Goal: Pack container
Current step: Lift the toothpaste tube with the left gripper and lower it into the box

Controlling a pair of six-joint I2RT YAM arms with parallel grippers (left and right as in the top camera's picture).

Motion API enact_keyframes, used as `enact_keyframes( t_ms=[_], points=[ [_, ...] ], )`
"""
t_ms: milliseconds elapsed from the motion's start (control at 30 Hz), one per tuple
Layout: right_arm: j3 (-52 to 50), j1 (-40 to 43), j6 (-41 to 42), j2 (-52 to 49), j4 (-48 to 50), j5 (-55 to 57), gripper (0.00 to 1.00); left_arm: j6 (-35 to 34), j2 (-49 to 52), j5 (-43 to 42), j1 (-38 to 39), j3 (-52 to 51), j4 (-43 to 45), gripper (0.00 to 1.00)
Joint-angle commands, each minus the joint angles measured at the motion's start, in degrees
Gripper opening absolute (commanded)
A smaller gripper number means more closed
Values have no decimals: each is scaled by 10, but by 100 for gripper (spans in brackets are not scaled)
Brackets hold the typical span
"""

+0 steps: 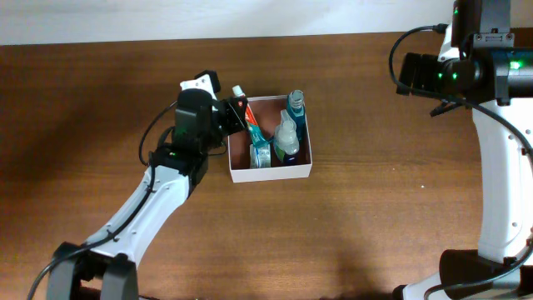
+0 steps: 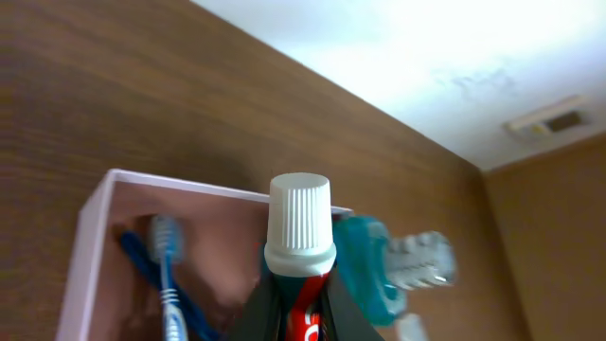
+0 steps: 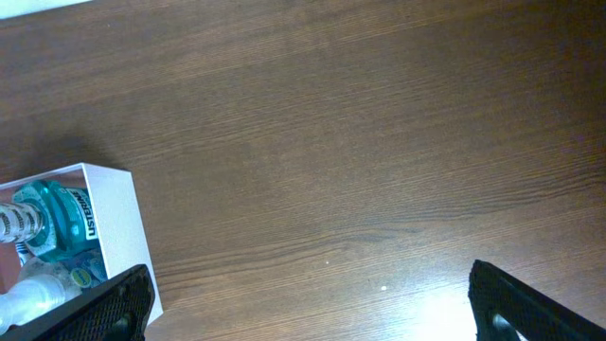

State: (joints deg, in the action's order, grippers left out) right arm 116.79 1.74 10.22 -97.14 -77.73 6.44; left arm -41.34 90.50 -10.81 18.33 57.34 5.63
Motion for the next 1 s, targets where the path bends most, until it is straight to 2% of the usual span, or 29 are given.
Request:
enact_keyframes(
  t_ms=[0,300,433,533,967],
  points=[
    [1,2,-3,-1,2,7,99,12,13,23,3,7,4,1],
    [1,2,-3,-1,2,7,99,111,14,23,33,7,4,1],
    [1,2,-3,-1,2,7,99,143,14,76,51,7,4,1],
    [1,2,-3,-1,2,7,99,143,14,104,54,7,4,1],
    [1,2,-3,-1,2,7,99,121,42,100,72,7,-13,1]
  ],
)
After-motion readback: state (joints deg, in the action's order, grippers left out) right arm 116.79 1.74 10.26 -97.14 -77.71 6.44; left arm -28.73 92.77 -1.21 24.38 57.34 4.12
